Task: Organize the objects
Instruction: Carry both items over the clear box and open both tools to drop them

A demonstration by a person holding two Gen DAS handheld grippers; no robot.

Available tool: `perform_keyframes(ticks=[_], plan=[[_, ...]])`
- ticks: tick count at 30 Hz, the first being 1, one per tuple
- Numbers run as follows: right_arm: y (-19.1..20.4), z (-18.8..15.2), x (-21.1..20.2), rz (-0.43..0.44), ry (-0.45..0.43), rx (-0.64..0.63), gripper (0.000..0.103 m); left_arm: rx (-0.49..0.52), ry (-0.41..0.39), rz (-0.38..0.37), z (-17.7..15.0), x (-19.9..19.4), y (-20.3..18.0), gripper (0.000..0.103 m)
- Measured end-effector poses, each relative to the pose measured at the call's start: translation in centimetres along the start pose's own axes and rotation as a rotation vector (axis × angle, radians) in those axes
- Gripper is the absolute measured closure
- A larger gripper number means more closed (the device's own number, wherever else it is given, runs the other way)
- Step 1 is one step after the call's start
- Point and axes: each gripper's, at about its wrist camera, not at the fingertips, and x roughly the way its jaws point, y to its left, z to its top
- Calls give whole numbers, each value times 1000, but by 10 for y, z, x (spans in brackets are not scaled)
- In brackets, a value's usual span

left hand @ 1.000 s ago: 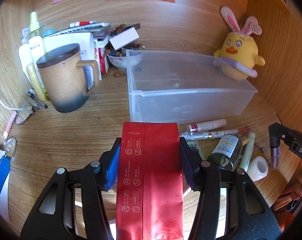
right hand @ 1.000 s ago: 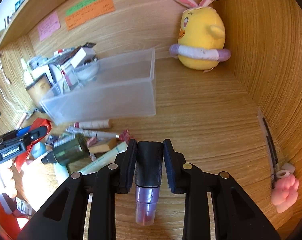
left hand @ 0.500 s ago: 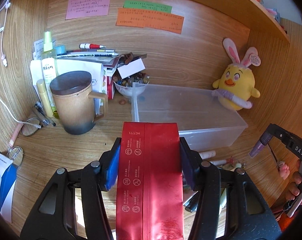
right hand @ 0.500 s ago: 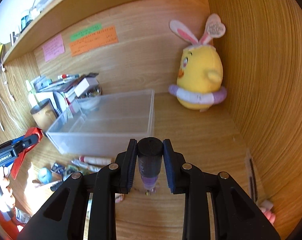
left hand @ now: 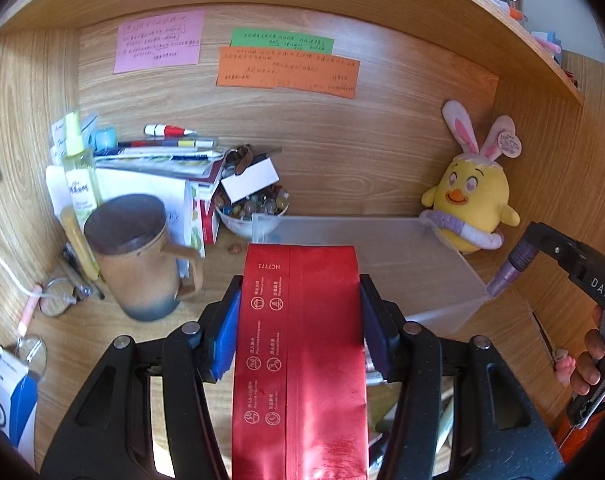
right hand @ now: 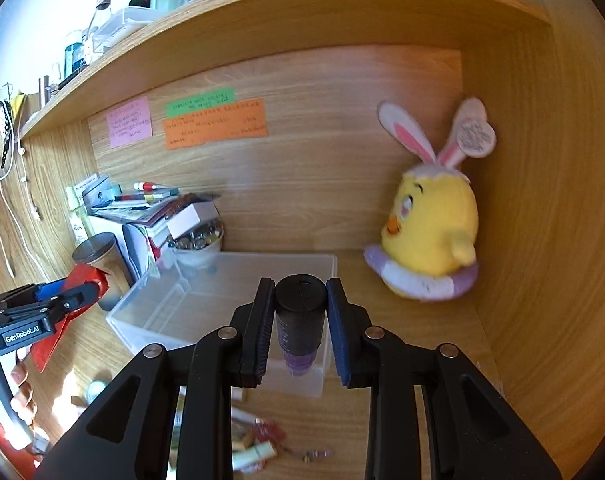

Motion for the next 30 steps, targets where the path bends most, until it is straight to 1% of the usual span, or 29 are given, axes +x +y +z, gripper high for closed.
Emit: perform_keyframes(ticks=[5, 13, 19, 24, 30], plan=[[7, 12, 21, 5, 14, -34, 79, 12, 15, 0, 15, 20, -4, 49], [10, 6, 68, 1, 130, -85, 79, 18, 79, -4, 31, 60, -6, 49], [12, 0, 90, -11, 187, -129, 79, 22, 145, -5, 33, 93, -8, 49], [20, -1, 101, -9, 204, -176, 79, 26, 190, -9, 33, 113, -10, 49], [31, -2, 117, 13, 228, -214, 79, 57, 241, 0, 32, 133, -19, 49]])
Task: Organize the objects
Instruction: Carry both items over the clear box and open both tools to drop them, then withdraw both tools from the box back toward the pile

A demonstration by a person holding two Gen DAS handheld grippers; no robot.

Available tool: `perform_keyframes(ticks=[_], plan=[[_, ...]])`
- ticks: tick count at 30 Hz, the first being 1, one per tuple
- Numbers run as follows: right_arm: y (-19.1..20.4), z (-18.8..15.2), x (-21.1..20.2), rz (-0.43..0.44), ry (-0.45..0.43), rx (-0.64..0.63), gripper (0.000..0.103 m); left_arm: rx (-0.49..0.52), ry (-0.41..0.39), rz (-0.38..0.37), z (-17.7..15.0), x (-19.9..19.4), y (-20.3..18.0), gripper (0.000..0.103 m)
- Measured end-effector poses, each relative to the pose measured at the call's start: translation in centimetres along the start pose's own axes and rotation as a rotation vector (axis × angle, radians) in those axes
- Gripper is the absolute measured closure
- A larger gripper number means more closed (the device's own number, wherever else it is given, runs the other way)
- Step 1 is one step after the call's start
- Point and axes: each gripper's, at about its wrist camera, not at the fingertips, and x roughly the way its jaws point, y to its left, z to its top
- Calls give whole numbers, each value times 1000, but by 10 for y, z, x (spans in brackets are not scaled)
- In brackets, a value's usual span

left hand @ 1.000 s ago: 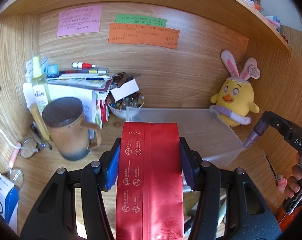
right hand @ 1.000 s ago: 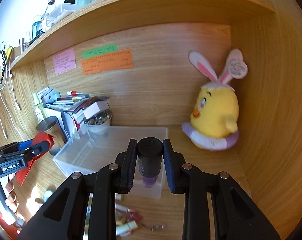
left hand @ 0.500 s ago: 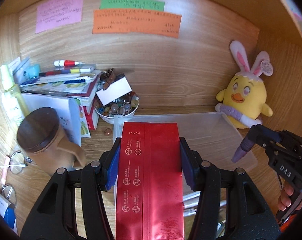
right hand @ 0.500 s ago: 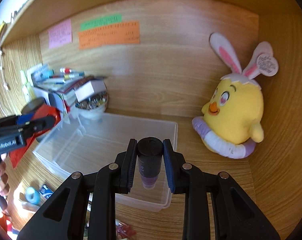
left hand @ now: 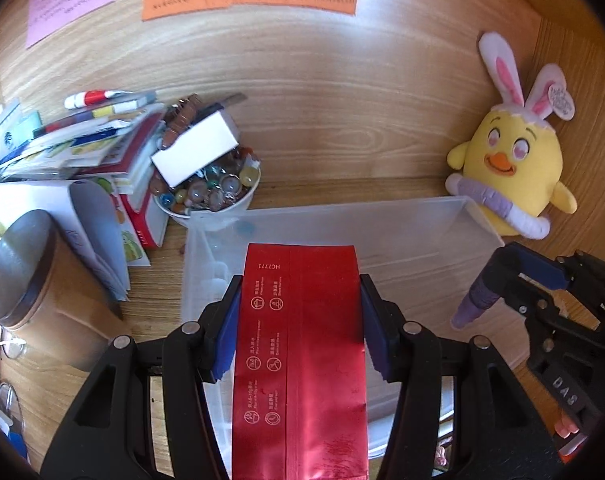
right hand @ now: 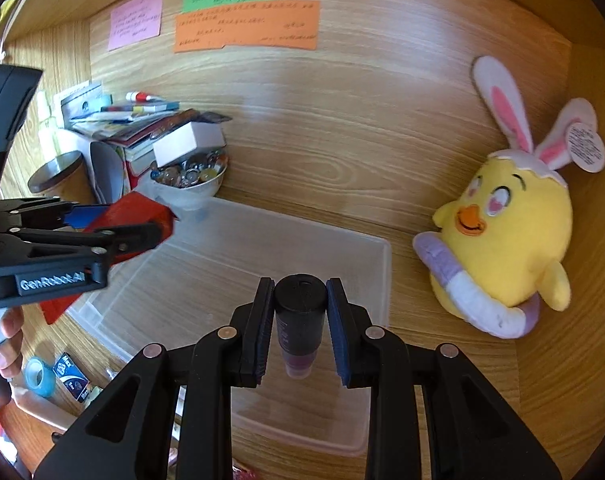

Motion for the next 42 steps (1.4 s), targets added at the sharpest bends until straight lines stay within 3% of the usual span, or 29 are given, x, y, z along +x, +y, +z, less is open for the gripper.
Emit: perform_keyframes(ticks=[12, 17, 24, 29, 32, 37, 42], plan=[[14, 0, 17, 39, 33, -25, 78, 37, 45, -15, 1, 19, -8, 46], [15, -1, 15, 50, 34, -21, 58, 28, 37, -30, 1, 13, -6, 36], [15, -1, 1, 52, 11, -17, 46, 22, -14, -27, -2, -16, -2, 28], [17, -4, -12, 50, -2, 6, 37, 32, -73, -31, -9, -45, -1, 11], [16, -8, -20, 50, -10, 30, 33, 46, -105, -19, -14, -62, -1, 7], [11, -16, -33, 46, -11, 58, 32, 73, -132, -3, -26, -82, 0, 4], [0, -28, -52, 29, -29, 93, 22, 69, -132, -13, -39, -92, 6, 3]])
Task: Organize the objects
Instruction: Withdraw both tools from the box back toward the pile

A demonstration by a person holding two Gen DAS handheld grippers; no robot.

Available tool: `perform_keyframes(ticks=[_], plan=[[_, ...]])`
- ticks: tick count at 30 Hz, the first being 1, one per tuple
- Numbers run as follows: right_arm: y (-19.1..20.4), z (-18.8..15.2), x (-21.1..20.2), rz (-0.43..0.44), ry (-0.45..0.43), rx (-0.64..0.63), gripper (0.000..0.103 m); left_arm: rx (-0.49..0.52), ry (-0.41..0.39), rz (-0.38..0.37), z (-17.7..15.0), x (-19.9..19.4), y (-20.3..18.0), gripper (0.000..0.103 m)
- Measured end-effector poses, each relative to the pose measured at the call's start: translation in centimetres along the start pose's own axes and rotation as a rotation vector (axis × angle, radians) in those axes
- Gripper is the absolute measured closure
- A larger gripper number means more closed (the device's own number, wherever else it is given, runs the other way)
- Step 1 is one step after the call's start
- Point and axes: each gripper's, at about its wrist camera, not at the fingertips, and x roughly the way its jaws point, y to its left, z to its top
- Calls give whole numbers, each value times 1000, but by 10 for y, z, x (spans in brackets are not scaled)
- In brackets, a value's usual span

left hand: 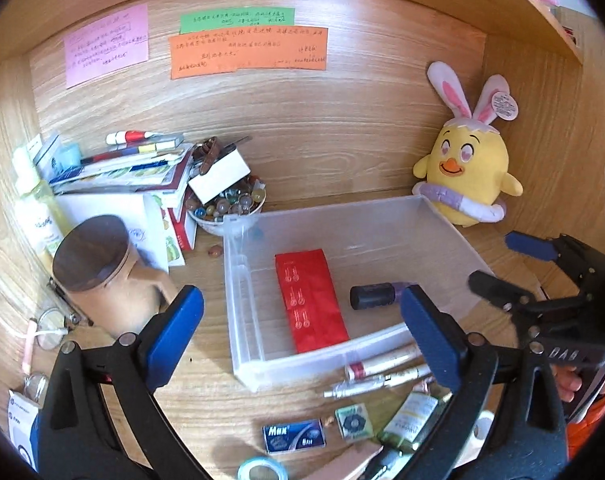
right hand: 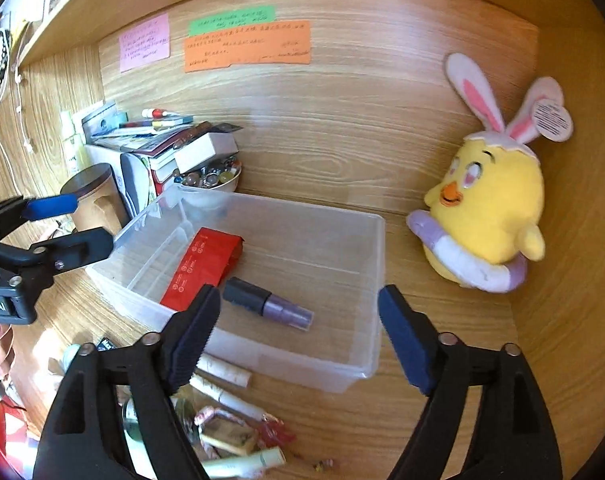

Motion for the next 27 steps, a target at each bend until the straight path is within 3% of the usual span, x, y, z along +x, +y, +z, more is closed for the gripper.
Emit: perform_keyframes(ticks=[7, 13, 27], plan=[[-12, -27, -15, -6, 24, 58, 21, -16, 40, 12, -28, -6, 9, 3], [1, -63, -24, -17, 57, 37, 21, -27, 85, 25, -61, -11, 16, 3], [12, -117, -33, 64, 151, 157, 21, -71, 189, 36, -117, -3, 28, 3]])
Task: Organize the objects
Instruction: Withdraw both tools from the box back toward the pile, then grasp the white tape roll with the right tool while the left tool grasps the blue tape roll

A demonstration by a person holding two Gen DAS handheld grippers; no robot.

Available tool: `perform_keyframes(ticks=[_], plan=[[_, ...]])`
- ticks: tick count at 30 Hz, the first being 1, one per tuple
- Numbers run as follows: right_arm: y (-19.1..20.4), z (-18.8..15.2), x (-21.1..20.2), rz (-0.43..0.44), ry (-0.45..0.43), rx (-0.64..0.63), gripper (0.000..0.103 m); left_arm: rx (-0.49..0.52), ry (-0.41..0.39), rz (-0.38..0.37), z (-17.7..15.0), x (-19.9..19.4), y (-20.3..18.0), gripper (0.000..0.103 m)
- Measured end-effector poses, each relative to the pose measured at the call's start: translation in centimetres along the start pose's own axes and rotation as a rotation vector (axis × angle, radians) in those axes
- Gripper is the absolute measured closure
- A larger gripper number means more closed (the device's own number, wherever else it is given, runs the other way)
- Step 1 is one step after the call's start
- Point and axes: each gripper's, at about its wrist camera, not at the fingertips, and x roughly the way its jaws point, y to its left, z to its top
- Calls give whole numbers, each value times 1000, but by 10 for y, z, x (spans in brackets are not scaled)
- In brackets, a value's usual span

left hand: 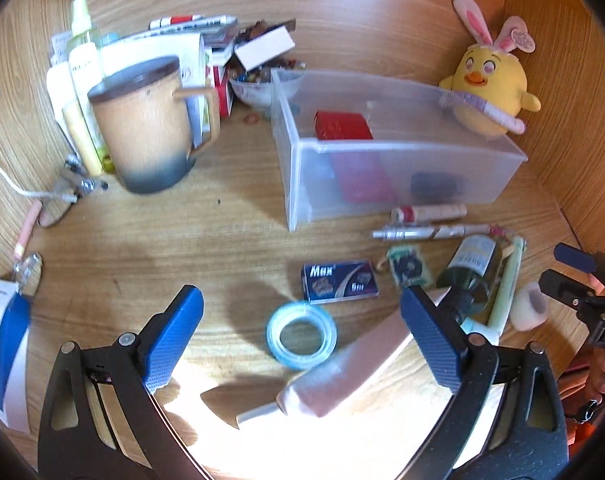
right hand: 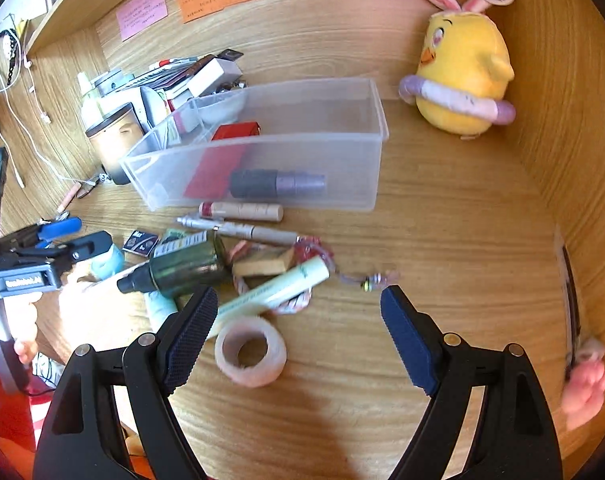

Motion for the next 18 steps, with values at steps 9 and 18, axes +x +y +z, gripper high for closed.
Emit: perform_keyframes(ticks=[9, 18], plan=[[10, -21, 6, -4, 31, -1, 21, -33, 6, -12, -10, 5, 9, 19], [12, -25, 13, 0, 40, -3, 40, -50, 32, -23, -15, 13, 11, 41]])
